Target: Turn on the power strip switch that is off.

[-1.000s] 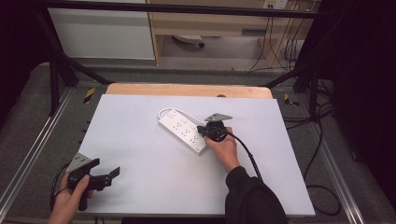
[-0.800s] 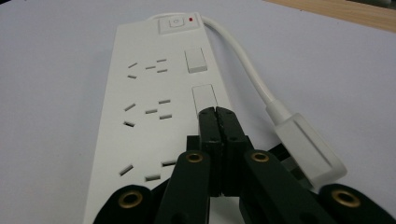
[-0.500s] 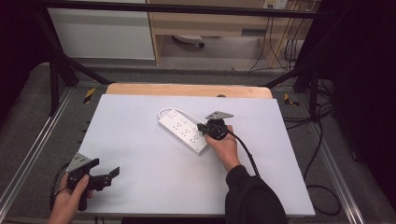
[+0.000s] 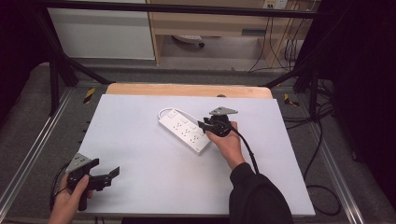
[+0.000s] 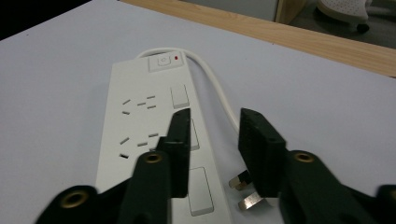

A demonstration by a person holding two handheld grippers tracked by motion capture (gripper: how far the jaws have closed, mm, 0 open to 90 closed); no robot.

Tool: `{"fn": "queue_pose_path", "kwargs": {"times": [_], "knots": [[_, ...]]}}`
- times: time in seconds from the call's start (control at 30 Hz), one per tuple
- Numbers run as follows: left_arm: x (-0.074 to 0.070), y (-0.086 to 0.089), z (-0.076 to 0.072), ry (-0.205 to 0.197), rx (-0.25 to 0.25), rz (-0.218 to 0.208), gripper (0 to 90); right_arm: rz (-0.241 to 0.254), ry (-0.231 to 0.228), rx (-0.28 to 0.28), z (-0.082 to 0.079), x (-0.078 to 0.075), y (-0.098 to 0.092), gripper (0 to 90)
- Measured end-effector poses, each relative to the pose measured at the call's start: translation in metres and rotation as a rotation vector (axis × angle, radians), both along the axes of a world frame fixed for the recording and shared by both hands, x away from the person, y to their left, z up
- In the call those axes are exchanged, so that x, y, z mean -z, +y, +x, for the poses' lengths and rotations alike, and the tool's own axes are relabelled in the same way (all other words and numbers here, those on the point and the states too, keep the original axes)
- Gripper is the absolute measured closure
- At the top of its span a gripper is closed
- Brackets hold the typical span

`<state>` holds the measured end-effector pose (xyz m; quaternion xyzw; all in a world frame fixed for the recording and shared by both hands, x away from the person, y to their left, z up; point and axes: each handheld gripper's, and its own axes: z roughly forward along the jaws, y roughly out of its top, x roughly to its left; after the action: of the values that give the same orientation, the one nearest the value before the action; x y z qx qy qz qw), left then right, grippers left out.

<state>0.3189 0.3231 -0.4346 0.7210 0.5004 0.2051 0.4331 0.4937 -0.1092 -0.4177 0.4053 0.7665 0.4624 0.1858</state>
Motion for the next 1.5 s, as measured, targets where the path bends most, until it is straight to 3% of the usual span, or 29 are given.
{"fn": "queue_pose_path", "kwargs": {"times": [0.13, 0.27, 0.37, 0.43, 0.63, 1.1, 1.5], "knots": [[0.0, 0.0, 0.0, 0.001, 0.001, 0.0, 6.9, -0.001, 0.01, 0.021, 0.001, -0.004, -0.001, 39.3], [0.0, 0.0, 0.0, 0.005, 0.001, 0.003, 6.9, 0.005, 0.014, 0.043, 0.001, -0.008, -0.002, 26.2], [0.0, 0.0, 0.0, 0.004, 0.0, 0.005, 6.9, 0.002, 0.026, 0.069, 0.002, -0.012, -0.005, 11.2], [0.001, 0.0, 0.001, 0.004, 0.0, 0.004, 6.9, 0.001, 0.031, 0.083, 0.002, -0.015, -0.007, 6.7], [0.001, -0.001, 0.001, 0.005, 0.002, 0.008, 6.9, 0.009, 0.018, 0.092, 0.001, -0.023, -0.014, 4.3], [0.002, -0.001, 0.001, 0.014, -0.006, 0.006, 6.9, 0.083, -0.036, 0.13, -0.005, -0.044, -0.036, 12.2], [0.002, -0.001, 0.001, 0.015, -0.006, 0.007, 6.9, 0.104, -0.066, 0.137, -0.013, -0.063, -0.059, 13.6]]}}
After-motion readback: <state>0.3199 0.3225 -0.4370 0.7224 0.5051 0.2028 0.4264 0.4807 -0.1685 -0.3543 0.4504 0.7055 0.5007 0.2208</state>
